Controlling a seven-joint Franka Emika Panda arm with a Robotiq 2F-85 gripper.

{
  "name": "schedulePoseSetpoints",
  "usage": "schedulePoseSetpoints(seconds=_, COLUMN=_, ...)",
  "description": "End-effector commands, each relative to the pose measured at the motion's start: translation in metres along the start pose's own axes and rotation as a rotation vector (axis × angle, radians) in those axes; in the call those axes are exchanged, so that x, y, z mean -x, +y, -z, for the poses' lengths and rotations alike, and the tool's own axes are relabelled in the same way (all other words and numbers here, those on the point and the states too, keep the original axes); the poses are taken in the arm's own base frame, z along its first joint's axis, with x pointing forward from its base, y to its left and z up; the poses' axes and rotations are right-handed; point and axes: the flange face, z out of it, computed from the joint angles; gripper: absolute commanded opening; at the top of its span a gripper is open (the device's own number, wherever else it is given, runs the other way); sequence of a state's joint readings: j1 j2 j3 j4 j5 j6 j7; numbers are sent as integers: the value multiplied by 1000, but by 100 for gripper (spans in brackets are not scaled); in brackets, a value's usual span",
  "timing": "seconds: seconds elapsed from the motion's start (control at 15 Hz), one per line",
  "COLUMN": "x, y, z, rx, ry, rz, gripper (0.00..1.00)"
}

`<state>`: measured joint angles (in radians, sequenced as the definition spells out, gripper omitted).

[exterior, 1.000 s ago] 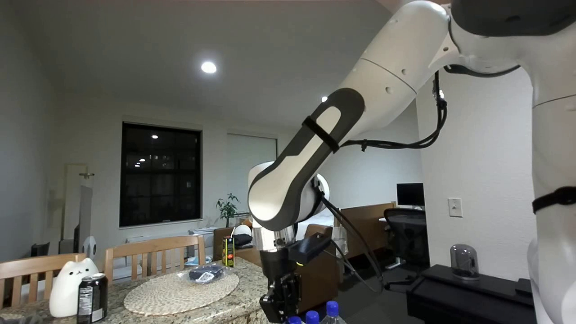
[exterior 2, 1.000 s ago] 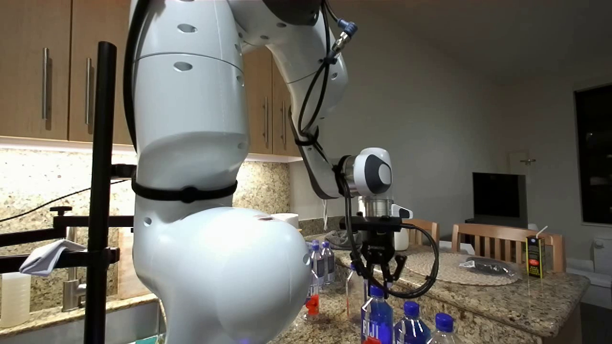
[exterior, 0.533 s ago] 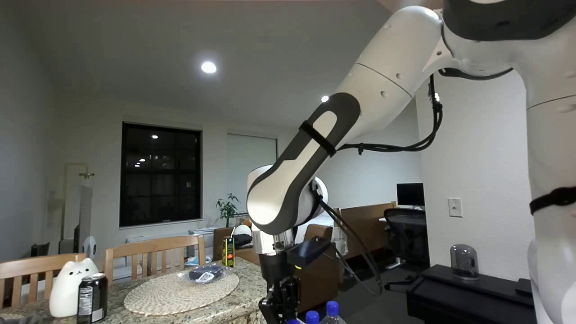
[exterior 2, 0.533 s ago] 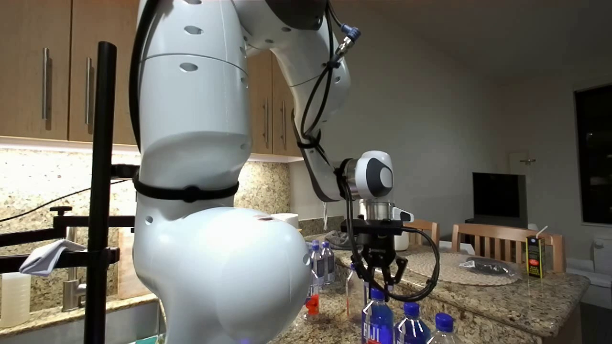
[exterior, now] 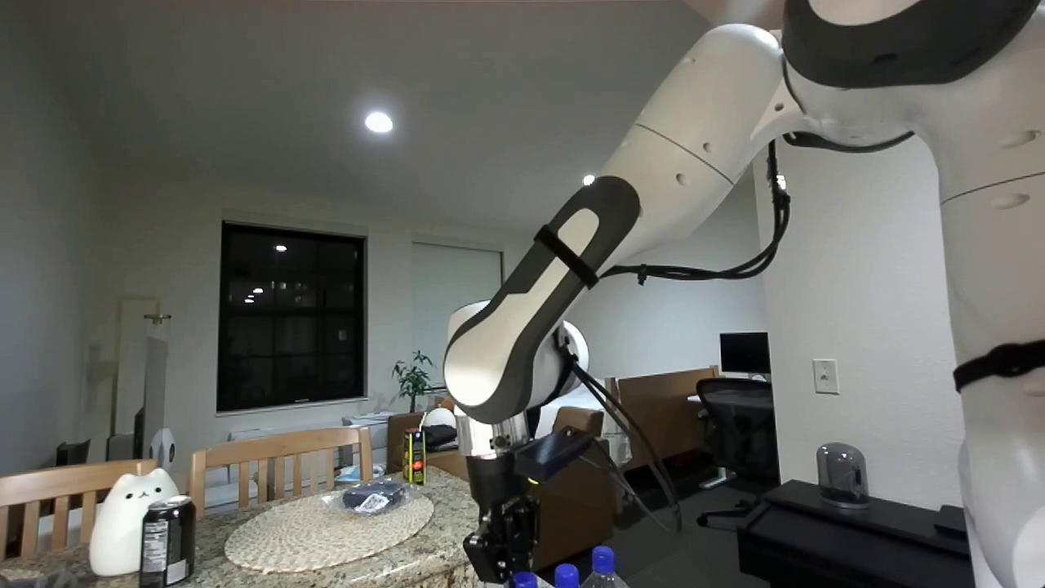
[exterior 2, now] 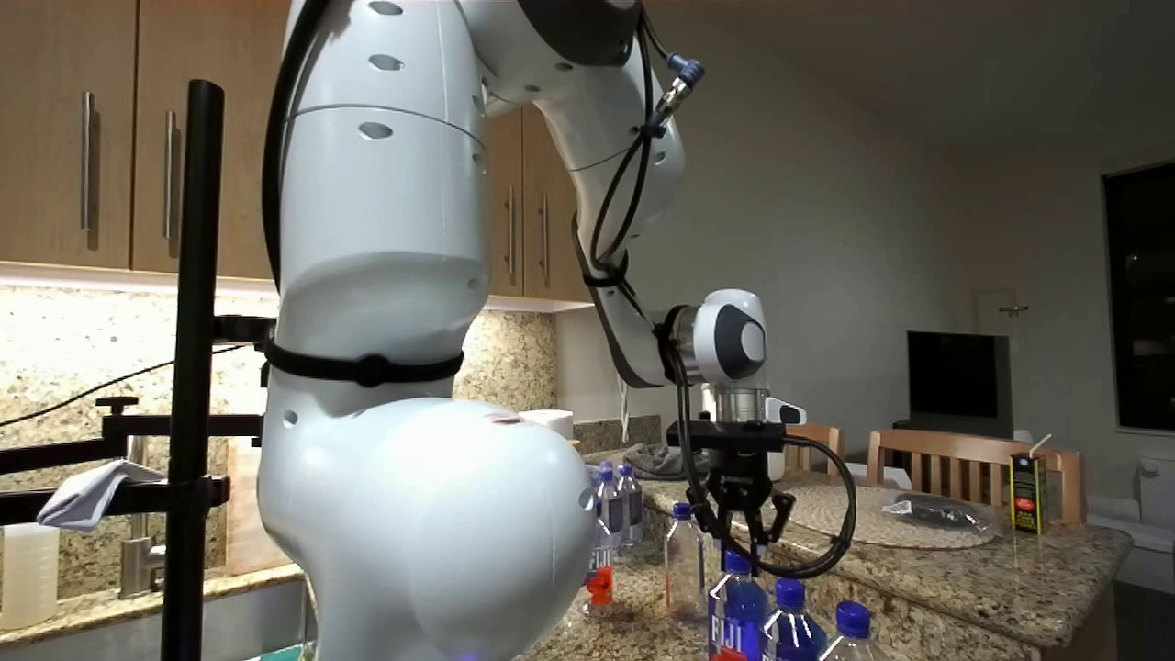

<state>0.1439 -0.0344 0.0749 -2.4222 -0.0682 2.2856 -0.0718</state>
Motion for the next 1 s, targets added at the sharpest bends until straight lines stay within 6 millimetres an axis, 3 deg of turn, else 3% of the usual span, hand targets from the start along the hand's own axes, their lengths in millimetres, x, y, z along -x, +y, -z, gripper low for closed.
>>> schedulePoseSetpoints(seconds=0.0, x=-4, y=10, z=5, rx=2, ry=6, rz=15, gripper=15)
schedulePoseSetpoints(seconds=0.93, x=-1, y=9, z=0, rx=-2, ry=-9, rz=13, gripper=15)
